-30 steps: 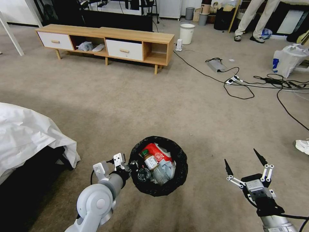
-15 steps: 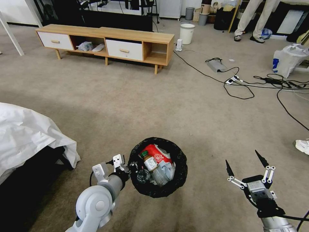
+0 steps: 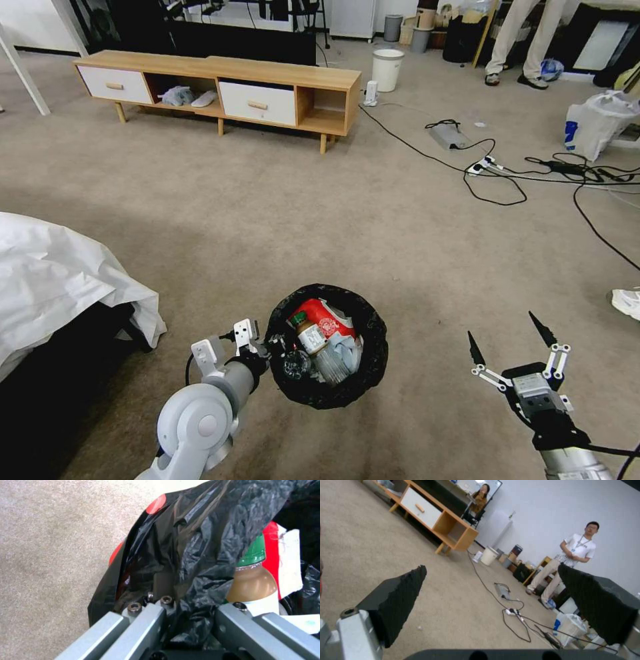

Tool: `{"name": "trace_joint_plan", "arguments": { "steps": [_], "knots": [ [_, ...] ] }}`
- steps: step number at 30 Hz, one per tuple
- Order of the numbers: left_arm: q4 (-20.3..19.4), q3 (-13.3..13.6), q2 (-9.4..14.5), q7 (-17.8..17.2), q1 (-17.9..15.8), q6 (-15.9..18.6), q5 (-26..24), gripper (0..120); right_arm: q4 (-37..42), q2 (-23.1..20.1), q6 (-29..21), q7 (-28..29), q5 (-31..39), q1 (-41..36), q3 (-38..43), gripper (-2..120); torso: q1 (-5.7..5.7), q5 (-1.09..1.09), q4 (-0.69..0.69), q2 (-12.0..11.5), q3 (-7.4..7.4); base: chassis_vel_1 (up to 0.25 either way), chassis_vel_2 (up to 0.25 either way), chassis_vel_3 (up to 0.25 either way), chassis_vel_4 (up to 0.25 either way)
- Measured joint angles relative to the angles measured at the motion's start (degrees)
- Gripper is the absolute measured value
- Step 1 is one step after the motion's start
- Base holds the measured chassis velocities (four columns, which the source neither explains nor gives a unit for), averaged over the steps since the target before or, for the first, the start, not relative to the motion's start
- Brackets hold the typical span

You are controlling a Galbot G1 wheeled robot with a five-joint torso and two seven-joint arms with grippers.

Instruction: Pick up the trash bin and place the garbage on the floor into it.

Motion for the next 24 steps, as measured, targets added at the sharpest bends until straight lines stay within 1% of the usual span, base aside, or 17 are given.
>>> {"name": "trace_joint_plan", "arguments": {
  "steps": [7, 18, 24],
  "knots": [
    [0.2, 0.1, -0.3, -0.1, 0.3, 0.0, 0.3, 0, -0.7, -0.2, -0.8, -0.1, 0.4, 0.0, -0.4, 100, 0.00, 0.00, 0.00, 0.0, 0.00, 0.000, 0.000, 0.000, 0.000],
    [0.2, 0.1, -0.4, -0.3, 0.1, -0.1, 0.4, 0, -1.2, -0.3, -0.7, -0.1, 0.4, 0.1, -0.8, 100, 0.00, 0.00, 0.00, 0.0, 0.00, 0.000, 0.000, 0.000, 0.000],
    [0.4, 0.1, -0.4, -0.3, 0.1, -0.1, 0.4, 0, -1.2, -0.5, -0.5, 0.0, -0.8, 0.1, -0.5, 100, 0.00, 0.00, 0.00, 0.0, 0.00, 0.000, 0.000, 0.000, 0.000]
  ]
}}
